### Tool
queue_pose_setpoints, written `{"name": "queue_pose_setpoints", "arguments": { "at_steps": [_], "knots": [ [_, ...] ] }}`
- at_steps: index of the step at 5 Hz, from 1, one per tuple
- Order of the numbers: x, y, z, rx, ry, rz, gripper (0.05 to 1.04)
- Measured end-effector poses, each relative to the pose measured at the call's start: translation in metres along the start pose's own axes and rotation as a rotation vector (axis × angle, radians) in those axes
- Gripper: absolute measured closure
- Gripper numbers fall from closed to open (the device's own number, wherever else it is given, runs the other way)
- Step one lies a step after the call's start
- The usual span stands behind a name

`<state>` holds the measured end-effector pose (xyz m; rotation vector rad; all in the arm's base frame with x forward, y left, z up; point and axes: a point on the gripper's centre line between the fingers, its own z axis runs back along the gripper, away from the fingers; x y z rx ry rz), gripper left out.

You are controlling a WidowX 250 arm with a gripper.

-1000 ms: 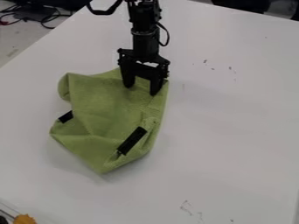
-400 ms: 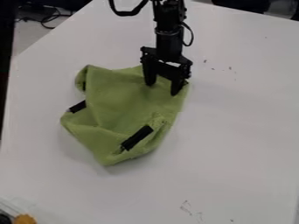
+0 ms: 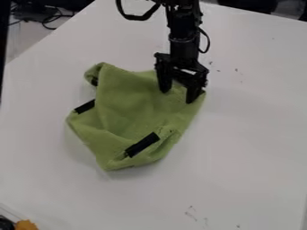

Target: Moved the cloth to the right

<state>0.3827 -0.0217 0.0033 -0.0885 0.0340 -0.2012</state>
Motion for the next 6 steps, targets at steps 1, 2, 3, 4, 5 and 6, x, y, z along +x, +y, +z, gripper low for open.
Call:
{"name": "queue_pose_setpoints", "arguments": {
  "at_steps": [1,2,3,4,5,6],
  "knots": [
    [-0.001,-0.026,-0.001,-0.018,-0.002,-0.048,0.083],
    [0.004,-0.036,-0.003,-0.036,0.004,-0.060,0.083],
    [0.010,-0.049,-0.004,-0.045,0.000,-0.092,0.083],
    [0.017,-0.064,-0.005,-0.045,-0.007,-0.131,0.083],
    [0.027,-0.089,-0.007,-0.054,0.004,-0.191,0.083],
    [0.032,-0.106,-0.008,-0.066,0.002,-0.225,0.083]
  ]
}}
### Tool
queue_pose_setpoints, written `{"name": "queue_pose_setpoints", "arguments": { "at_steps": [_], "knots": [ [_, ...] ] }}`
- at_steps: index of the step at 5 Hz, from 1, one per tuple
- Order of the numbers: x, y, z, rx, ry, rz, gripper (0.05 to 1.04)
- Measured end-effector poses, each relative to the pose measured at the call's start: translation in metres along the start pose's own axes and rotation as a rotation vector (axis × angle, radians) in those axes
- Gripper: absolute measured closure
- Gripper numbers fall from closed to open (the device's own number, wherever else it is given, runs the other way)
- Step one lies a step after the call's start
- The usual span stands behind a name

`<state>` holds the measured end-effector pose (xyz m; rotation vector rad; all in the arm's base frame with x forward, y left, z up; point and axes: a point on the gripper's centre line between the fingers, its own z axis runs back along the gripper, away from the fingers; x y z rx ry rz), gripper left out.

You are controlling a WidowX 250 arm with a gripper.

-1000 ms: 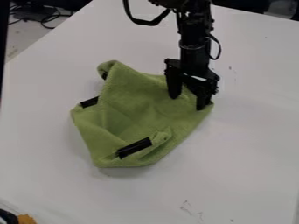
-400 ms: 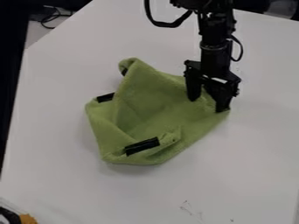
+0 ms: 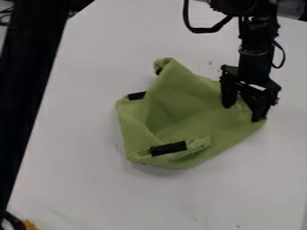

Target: Moved the cloth to the right

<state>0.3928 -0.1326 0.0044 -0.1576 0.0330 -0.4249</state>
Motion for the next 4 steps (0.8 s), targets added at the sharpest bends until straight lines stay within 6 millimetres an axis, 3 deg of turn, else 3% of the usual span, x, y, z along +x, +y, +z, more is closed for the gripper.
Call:
{"name": "queue_pose_setpoints", "arguments": {
  "at_steps": [2,4],
  "knots": [
    [-0.005,-0.007,0.001,-0.018,-0.029,0.006,0.087],
    [-0.037,-0.007,0.009,0.022,-0.005,0.067,0.083]
  ]
}}
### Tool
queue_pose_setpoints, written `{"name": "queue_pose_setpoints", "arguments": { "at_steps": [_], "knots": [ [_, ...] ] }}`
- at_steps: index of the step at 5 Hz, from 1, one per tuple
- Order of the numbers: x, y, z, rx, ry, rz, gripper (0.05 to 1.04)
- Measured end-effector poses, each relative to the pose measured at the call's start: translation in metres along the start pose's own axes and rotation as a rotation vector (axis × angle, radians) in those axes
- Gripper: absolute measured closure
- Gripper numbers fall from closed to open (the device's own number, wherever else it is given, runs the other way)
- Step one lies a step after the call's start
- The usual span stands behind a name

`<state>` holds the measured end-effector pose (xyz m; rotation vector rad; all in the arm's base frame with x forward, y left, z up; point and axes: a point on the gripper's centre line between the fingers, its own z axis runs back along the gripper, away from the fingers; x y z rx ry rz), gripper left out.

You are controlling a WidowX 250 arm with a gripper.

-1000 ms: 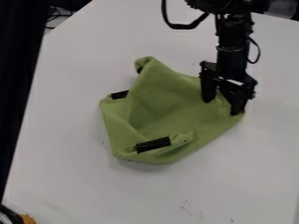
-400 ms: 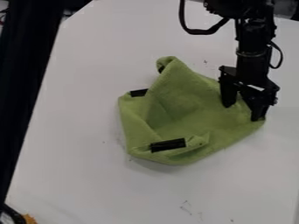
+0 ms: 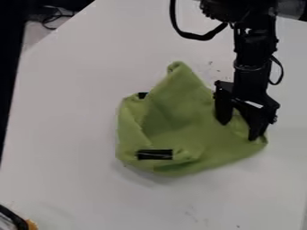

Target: Moved the cloth to the right

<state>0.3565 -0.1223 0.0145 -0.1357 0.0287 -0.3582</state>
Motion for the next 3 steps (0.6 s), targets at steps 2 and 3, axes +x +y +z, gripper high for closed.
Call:
{"name": "queue_pose_setpoints", "arguments": {
  "at_steps": [2,3],
  "knots": [
    [-0.021,0.017,0.053,0.047,-0.123,0.090,0.083],
    [-0.031,0.022,0.069,0.051,-0.152,0.124,0.083]
  ]
}}
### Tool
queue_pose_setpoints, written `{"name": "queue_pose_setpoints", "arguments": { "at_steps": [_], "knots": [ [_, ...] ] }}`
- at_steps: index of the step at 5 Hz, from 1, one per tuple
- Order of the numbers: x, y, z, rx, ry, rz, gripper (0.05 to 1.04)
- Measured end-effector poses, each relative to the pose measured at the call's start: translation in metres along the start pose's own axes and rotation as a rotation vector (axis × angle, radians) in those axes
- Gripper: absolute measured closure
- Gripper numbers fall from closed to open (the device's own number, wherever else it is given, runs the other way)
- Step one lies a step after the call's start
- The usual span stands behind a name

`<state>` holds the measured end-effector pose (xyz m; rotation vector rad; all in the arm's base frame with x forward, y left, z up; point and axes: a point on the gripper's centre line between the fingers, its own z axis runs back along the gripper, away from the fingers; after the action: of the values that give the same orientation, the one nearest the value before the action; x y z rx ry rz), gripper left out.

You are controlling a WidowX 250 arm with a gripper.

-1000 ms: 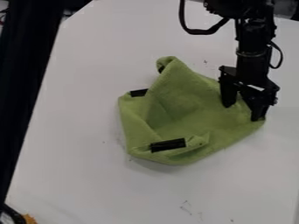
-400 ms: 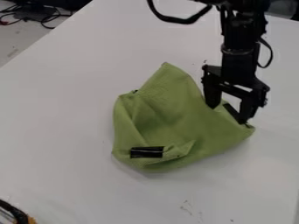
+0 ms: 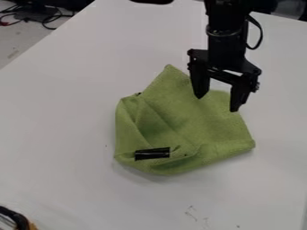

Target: Moved the cloth to the right

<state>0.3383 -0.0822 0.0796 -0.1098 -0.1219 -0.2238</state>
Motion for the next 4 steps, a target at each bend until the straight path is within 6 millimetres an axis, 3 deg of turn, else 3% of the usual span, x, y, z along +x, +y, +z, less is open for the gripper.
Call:
{"name": "queue_pose_setpoints", "arguments": {
  "at_steps": [2,4],
  "knots": [
    [-0.006,0.005,0.041,0.018,-0.116,0.033,0.083],
    [-0.032,0.024,0.053,0.042,-0.102,0.142,0.083]
  ]
}}
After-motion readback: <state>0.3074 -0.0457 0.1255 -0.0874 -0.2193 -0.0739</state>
